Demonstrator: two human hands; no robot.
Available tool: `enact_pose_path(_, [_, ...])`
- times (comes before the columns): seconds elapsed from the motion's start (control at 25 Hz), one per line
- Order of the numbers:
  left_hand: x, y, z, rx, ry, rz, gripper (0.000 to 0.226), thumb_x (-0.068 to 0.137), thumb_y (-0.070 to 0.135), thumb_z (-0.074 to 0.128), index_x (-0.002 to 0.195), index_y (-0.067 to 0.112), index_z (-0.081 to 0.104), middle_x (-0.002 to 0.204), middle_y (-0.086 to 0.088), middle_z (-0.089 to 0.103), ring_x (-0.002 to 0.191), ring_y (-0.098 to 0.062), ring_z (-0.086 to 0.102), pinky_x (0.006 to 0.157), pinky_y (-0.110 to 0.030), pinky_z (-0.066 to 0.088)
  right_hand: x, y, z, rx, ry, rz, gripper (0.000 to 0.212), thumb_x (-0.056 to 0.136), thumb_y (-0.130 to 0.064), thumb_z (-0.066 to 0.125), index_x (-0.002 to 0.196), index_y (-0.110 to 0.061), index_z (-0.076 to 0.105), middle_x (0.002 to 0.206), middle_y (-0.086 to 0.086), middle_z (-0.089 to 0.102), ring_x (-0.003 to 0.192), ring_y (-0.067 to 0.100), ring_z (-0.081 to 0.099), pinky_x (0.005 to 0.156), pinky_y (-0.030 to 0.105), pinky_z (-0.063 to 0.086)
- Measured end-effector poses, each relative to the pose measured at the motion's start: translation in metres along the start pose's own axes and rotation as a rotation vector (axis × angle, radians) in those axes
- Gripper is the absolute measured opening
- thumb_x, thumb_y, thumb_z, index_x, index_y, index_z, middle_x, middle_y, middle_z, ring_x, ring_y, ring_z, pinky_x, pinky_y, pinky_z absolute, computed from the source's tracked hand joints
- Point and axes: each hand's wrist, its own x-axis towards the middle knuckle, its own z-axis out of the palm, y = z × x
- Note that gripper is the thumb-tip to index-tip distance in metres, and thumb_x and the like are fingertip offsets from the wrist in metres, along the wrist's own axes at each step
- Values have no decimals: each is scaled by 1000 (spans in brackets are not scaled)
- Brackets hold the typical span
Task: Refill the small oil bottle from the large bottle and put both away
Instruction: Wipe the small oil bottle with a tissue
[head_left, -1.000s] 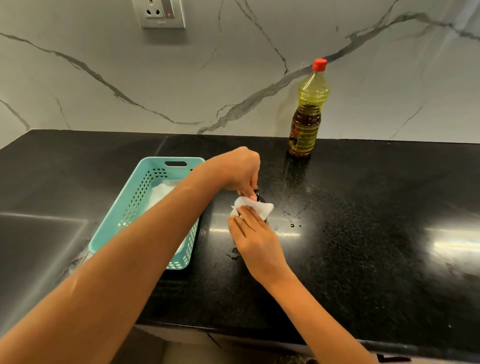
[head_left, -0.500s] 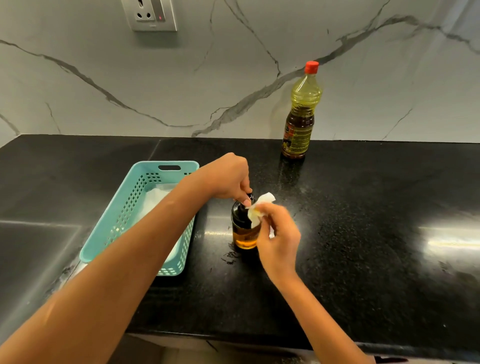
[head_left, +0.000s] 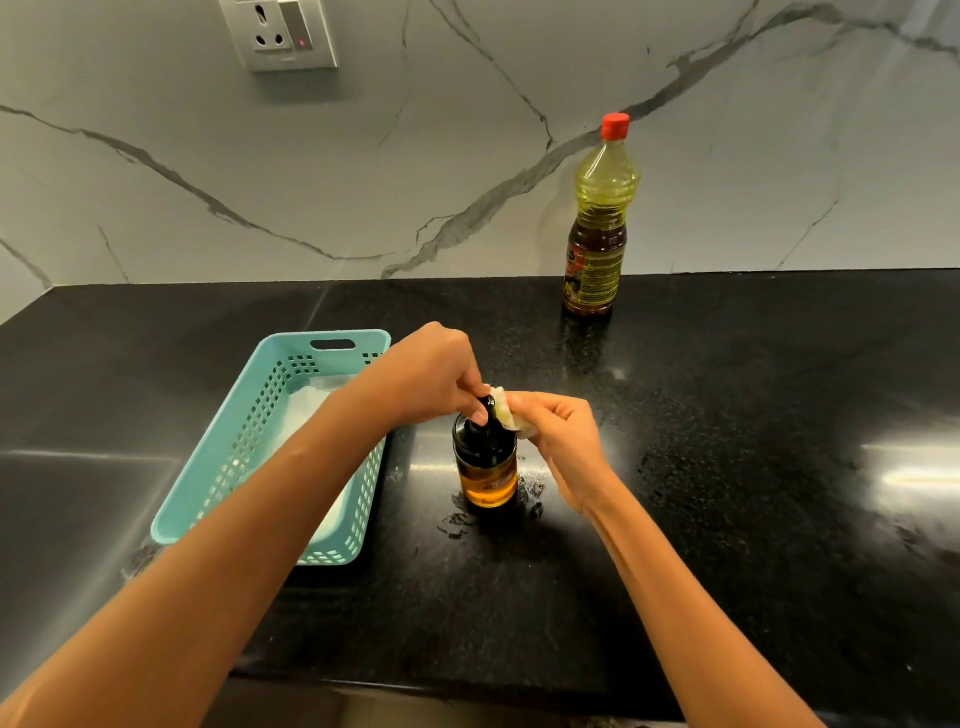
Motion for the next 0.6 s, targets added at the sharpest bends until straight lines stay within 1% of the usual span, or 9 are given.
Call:
enact_pose_path(0.08, [0, 0, -1, 0, 1, -13, 31, 76, 28, 71, 105, 17, 70, 98, 1, 72, 57, -2, 49, 53, -3, 36, 9, 1, -2, -20, -51, 36, 11, 85, -4, 60, 81, -8, 69, 93, 14, 69, 88, 18, 63, 80, 30, 50])
enact_pose_path(0.16, [1, 2, -2, 4, 3, -28, 31, 75, 28, 72, 104, 18, 70, 96, 1, 73, 58, -3, 50, 54, -5, 36, 24, -7, 1, -140, -159, 103, 11, 87, -2, 56, 83, -5, 66, 86, 11, 66, 83, 16, 61, 76, 26, 48])
enact_pose_path(0.28, [0, 7, -4, 42, 6, -62, 31, 76, 28, 72, 105, 19, 70, 96, 0, 72, 71, -7, 54, 59, -10, 37, 47, -23, 6, -324, -431, 260, 22, 91, -3, 46, 87, -5, 68, 89, 7, 66, 88, 17, 60, 84, 30, 47])
enact_pose_path(0.36, [0, 11, -5, 87, 0, -76, 32, 77, 29, 70, 108, 20, 69, 98, 0, 71, 75, -7, 53, 61, -13, 35, 59, -33, 5, -331, -596, 358, 27, 92, -2, 42, 84, -9, 66, 91, 6, 64, 91, 18, 60, 91, 34, 46])
enact_pose_path(0.4, [0, 12, -5, 102, -5, -75, 33, 78, 30, 69, 109, 20, 68, 99, 0, 71, 76, -7, 52, 64, -15, 34, 62, -36, 4, -341, -645, 378, 28, 91, 1, 41, 83, -9, 65, 92, 7, 63, 93, 21, 58, 94, 38, 44])
enact_pose_path(0.44, [1, 14, -6, 113, -12, -71, 32, 79, 30, 69, 110, 20, 68, 100, 0, 71, 77, -7, 52, 66, -16, 34, 63, -38, 2, -376, -662, 370, 29, 90, 3, 41, 83, -10, 65, 93, 9, 62, 95, 24, 56, 97, 41, 43])
enact_pose_path(0.52, [1, 14, -6, 122, -22, -70, 31, 80, 30, 68, 110, 22, 68, 100, 0, 70, 77, -7, 51, 66, -16, 34, 57, -32, -3, -442, -602, 299, 26, 90, 3, 43, 87, -8, 67, 95, 12, 63, 95, 22, 57, 94, 39, 45])
enact_pose_path(0.56, [1, 14, -6, 115, -21, -76, 31, 79, 30, 69, 109, 21, 68, 100, 1, 70, 77, -7, 52, 65, -17, 36, 49, -26, -5, -442, -509, 229, 23, 91, 0, 46, 90, -7, 67, 95, 14, 65, 93, 20, 58, 91, 38, 47])
enact_pose_path(0.6, [1, 13, -6, 101, -17, -81, 31, 79, 30, 70, 108, 21, 69, 101, 1, 71, 79, -8, 55, 67, -18, 39, 38, -18, -6, -411, -374, 146, 19, 91, -3, 49, 93, -8, 68, 94, 16, 66, 90, 16, 59, 87, 37, 48])
